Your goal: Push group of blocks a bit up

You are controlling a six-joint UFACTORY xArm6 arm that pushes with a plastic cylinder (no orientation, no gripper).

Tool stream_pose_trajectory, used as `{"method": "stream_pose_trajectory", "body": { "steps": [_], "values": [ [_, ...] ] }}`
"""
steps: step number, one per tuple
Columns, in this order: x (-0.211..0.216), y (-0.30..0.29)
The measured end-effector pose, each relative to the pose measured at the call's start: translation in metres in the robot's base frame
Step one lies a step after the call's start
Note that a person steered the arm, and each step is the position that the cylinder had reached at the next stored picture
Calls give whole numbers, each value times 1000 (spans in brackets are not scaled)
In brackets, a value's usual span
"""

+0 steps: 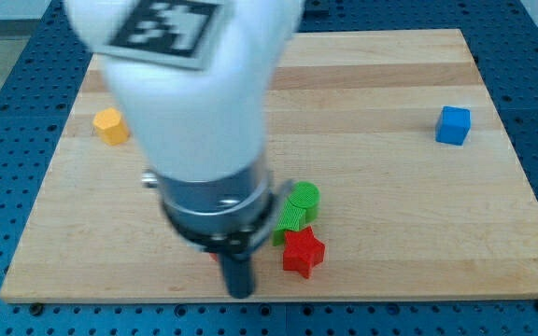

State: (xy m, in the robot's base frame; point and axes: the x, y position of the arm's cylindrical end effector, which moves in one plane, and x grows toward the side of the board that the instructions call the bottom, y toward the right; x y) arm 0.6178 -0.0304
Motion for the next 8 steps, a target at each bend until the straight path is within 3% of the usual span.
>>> {"method": "stream_pose_trajectory", "body": {
  "steps": [2, 4, 6, 8],
  "values": [
    [-6, 100],
    [-39, 111],
    [1, 122],
    [-1, 109]
  ]
}}
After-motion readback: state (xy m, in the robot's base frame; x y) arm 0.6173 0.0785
